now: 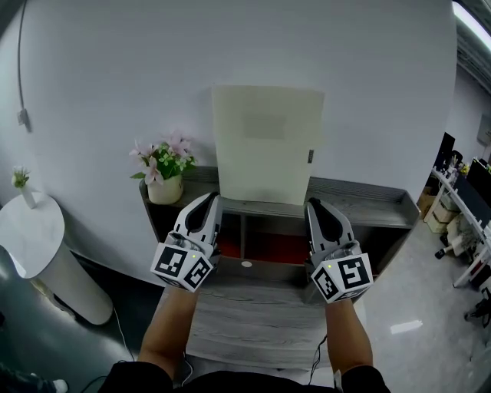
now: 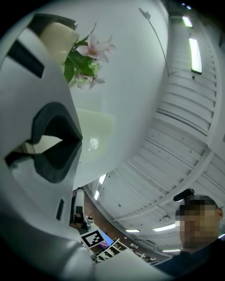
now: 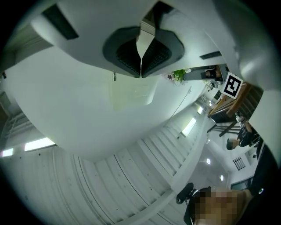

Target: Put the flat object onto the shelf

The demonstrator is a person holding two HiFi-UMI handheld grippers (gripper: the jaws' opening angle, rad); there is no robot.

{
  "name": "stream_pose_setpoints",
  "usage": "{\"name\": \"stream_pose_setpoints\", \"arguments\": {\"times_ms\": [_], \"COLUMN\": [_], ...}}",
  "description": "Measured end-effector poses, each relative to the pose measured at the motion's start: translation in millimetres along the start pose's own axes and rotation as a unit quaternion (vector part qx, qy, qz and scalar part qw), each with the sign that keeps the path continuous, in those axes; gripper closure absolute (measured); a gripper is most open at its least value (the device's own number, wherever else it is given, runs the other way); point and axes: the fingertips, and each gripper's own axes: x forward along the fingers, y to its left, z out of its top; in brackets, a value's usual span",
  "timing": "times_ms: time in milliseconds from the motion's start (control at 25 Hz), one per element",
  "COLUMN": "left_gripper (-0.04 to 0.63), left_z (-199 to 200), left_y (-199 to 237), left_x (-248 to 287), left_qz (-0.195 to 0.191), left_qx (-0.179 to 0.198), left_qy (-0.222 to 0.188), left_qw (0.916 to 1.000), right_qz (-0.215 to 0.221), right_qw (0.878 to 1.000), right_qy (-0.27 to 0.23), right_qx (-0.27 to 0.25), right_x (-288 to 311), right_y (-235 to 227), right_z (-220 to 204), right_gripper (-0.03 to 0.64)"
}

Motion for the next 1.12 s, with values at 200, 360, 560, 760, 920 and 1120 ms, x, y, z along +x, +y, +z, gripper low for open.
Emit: {"name": "stream_pose_setpoints", "arguments": {"times_ms": [200, 360, 560, 760, 920, 1120], "left_gripper": [0.589, 0.589, 0.589, 0.589, 0.589, 0.589], "left_z": [-17.0, -27.9, -35.5, -36.7, -36.3, -36.9], "left_y": [-2.2, -6.9, -9.7, -14.2, -15.4, -14.3], "left_x": [-19.1, -23.9, -26.7, -25.4, -24.3, -23.1], "left_qz": [0.014, 0.019, 0.021, 0.016, 0.016, 0.017], "left_qx": [0.002, 0.015, 0.02, 0.026, 0.028, 0.029], "left_qy": [0.024, 0.039, 0.047, 0.048, 0.048, 0.048], "left_qw": [0.9996, 0.999, 0.9985, 0.9984, 0.9983, 0.9983], "right_qz": [-0.025, -0.027, -0.03, -0.028, -0.028, -0.029], "right_qw": [0.999, 0.999, 0.998, 0.998, 0.998, 0.998], "right_qy": [0.002, 0.013, 0.021, 0.022, 0.022, 0.023], "right_qx": [-0.026, -0.037, -0.044, -0.05, -0.052, -0.053], "right_x": [-18.0, -21.0, -21.5, -20.6, -20.7, -20.6], "right_y": [7.4, 15.7, 20.8, 22.4, 22.5, 22.2], "right_z": [-9.2, -18.5, -27.6, -29.1, -29.6, -31.0], "right_gripper": [0.591, 0.592, 0.592, 0.592, 0.592, 0.592]}}
